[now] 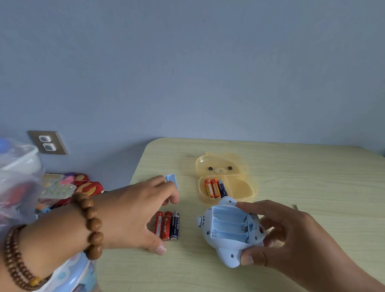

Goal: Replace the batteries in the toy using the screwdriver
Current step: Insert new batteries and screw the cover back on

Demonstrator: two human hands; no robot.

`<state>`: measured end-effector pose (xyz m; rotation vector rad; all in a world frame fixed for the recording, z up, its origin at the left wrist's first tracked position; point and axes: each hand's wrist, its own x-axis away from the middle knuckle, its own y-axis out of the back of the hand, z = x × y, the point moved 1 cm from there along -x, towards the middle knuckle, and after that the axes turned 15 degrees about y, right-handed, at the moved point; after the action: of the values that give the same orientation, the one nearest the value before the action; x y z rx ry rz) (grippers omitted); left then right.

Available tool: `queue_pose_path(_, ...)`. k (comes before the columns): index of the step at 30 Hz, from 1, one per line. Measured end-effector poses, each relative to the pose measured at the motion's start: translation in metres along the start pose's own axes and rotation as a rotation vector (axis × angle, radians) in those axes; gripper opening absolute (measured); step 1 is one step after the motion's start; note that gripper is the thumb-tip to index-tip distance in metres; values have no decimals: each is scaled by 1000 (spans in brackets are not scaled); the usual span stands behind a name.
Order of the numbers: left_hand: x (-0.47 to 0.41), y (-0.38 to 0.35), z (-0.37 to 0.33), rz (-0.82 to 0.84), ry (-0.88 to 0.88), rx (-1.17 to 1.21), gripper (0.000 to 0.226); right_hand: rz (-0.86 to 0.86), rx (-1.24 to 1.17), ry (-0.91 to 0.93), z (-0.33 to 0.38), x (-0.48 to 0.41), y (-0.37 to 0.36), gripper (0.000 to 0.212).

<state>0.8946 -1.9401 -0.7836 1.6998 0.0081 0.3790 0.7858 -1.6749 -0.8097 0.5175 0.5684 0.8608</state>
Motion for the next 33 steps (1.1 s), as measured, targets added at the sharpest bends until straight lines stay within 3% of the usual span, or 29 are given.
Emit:
queue_pose_path(11,1,11,11,18,90,122,48,4,17,8,3,2,1,70)
queue_pose_path(15,-1,20,7,-88,10,436,26,9,28,9,2,1,0,71)
queue_pose_path(20,-14,18,-25,-190,-150,733,17,14,34,7,2,-1,-1,72)
queue_pose_path(23,-22,16,-44,-285,-212,713,12,17,34,14,2,-2,0,72)
queue_pose_path(28,-27,5,-64,-298,-264,742,33,12,31,17,-1,-1,-1,72)
queue_pose_path(33,-26,5,-66,-352,-265,661,24,4,33,22,-4,0,-2,72)
